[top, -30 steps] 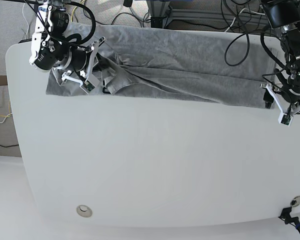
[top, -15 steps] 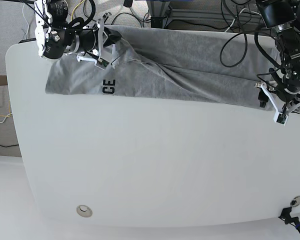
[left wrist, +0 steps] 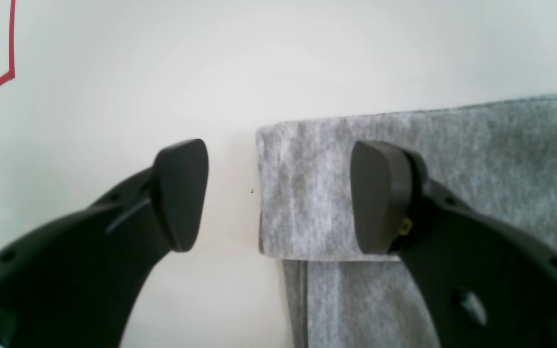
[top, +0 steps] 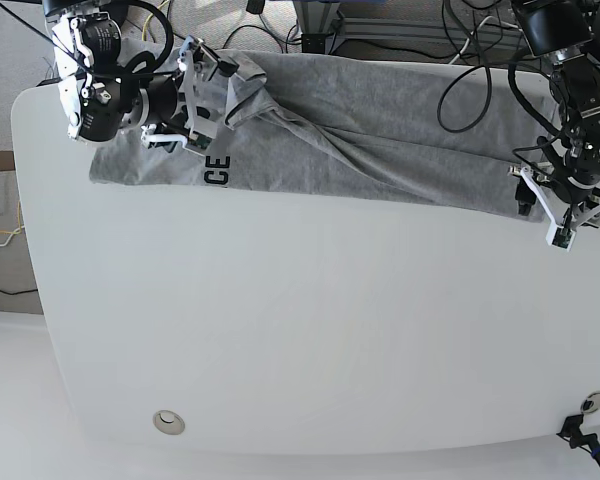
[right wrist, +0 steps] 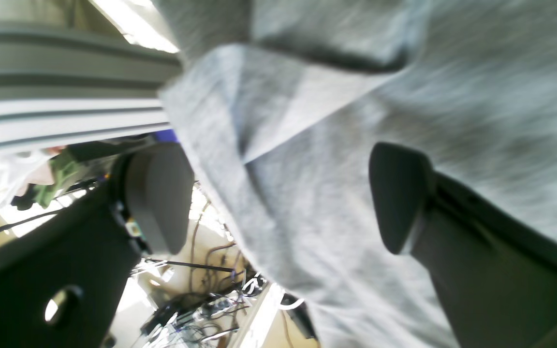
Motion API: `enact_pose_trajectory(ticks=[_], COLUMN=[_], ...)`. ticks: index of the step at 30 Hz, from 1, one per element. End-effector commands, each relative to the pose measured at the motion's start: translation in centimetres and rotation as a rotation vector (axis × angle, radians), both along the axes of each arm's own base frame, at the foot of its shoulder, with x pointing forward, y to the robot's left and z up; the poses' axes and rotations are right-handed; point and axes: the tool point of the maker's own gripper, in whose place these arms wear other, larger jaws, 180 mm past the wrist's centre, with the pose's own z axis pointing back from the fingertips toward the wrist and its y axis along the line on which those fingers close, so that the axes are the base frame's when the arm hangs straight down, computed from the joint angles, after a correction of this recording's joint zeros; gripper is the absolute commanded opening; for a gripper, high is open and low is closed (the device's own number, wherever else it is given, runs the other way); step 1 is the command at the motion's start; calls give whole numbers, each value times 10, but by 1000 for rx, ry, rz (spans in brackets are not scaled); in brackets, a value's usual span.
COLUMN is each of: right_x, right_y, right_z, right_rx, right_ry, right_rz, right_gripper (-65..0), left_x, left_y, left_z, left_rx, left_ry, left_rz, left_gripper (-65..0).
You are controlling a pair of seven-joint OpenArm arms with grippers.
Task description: Fold the T-shirt properly
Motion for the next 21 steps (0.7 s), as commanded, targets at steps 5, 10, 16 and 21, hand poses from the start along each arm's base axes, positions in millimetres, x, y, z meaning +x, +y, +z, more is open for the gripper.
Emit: enact_pose_trajectory(ticks=[5, 10, 16, 21], right_x=[52, 52, 48, 19], right_y=[4, 3, 20, 50], right_z=[18, -9, -6, 10], right_rx=[63, 20, 58, 218], right_ry=[-118, -58, -64, -12], right_rz=[-105, -164, -162, -143], right_gripper=[-177, -177, -180, -180], left_x=[9, 8, 8, 8], left_y=[4, 5, 5, 5], left_z=[14, 15, 14, 15], left_rx=[14, 18, 18, 18], left_ry=[-46, -44, -43, -44], left_rz=[-4, -5, -5, -5], left_gripper=[-216, -216, -216, -216])
